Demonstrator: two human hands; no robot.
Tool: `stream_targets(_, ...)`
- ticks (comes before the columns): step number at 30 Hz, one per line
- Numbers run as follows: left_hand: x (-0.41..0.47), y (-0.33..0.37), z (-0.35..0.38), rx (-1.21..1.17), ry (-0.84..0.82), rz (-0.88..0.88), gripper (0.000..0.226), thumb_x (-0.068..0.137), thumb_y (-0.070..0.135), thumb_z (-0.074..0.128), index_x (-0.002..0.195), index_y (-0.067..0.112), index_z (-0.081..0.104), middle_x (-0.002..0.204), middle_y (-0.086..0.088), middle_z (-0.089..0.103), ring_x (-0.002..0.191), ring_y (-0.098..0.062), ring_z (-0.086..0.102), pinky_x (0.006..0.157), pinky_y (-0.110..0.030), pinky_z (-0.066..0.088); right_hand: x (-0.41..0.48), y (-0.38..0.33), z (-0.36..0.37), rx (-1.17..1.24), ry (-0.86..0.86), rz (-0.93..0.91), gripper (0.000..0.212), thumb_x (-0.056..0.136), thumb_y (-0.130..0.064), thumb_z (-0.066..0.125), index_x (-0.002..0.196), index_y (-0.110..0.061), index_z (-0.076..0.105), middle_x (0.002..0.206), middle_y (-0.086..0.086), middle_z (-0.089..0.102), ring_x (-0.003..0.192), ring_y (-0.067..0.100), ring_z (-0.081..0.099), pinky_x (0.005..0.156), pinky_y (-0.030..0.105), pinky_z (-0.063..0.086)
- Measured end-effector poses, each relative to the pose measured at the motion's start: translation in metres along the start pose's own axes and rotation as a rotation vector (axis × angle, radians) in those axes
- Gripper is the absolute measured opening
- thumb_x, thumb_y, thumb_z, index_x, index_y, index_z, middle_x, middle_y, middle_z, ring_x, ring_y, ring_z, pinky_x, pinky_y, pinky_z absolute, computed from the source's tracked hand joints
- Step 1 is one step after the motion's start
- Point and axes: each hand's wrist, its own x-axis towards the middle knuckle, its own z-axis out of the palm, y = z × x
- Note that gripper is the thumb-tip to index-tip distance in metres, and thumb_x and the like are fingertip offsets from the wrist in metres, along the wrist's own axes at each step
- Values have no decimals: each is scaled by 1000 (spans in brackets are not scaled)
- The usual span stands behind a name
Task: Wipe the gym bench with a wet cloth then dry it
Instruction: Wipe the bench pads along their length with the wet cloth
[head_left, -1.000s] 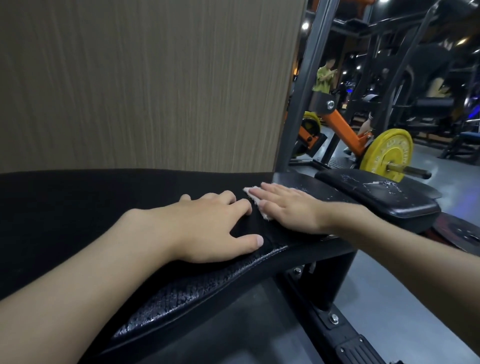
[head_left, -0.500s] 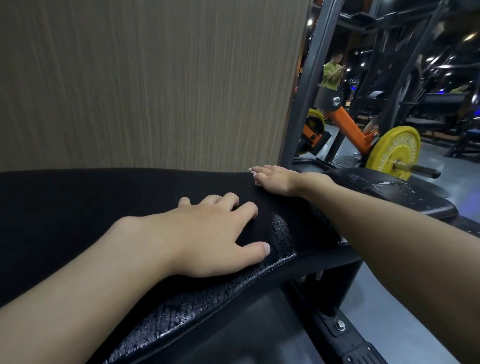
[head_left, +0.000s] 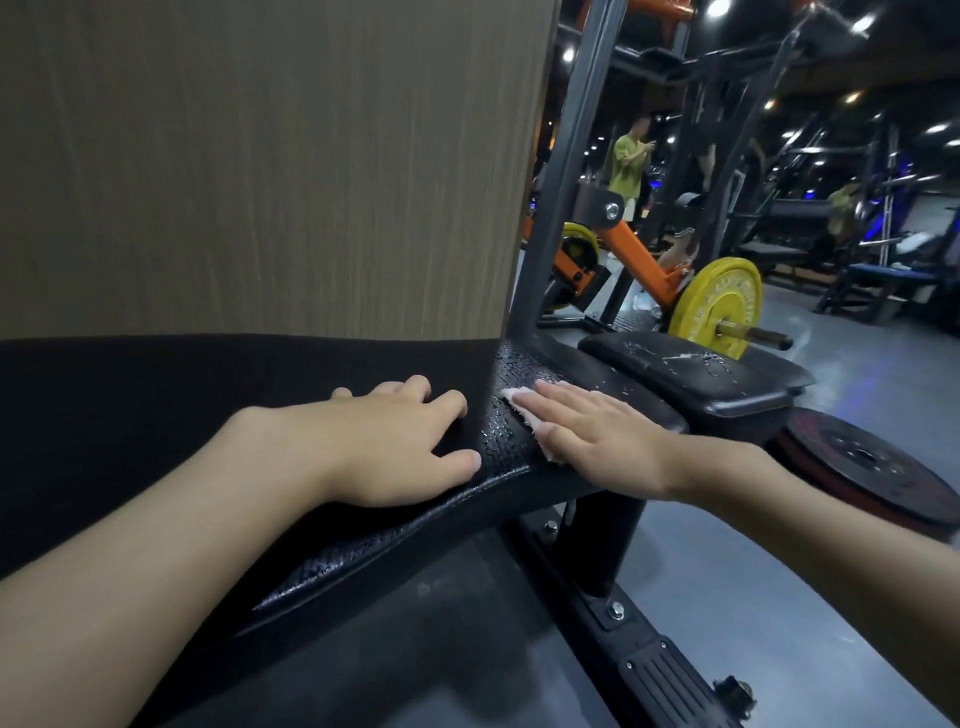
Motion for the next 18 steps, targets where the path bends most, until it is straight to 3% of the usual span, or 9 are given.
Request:
stream_targets(4, 6, 6, 0, -15, 26, 51, 59, 94, 65, 29, 145, 36, 27, 154, 13, 27, 143, -13, 26, 109, -55, 29, -19, 6, 5, 54, 38, 19, 55, 101, -56, 11, 155, -48, 7, 166, -15, 0, 151, 5, -10, 121, 34, -7)
stream_targets(8, 20, 12, 1, 11, 21, 59, 64, 90, 71, 25, 146, 39, 25, 156, 11, 25, 144, -16, 25, 108, -58, 28, -1, 8, 4, 22, 20, 15, 50, 107, -45, 15, 157, -42, 12, 165, -9, 14, 151, 7, 4, 115, 26, 0)
stream_targets(13, 34, 13, -4, 51, -3, 58, 70, 89, 74, 22, 149, 39, 22, 157, 10, 25, 145, -17, 25, 109, -58, 28, 63, 27, -2, 41, -57, 98, 51, 106, -48, 15, 157, -43, 10, 167, -6, 8, 153, 13, 0, 122, 42, 1)
stream_targets(18, 38, 17, -7, 141, -11, 67, 74, 81, 79, 16, 141, 37, 29, 144, 6, 35, 132, -21, 39, 105, -51, 35, 134, 58, -4, 47, -73, 160, 55, 103, -54, 15, 157, -44, 8, 168, 0, 4, 154, 21, -1, 121, 49, 0)
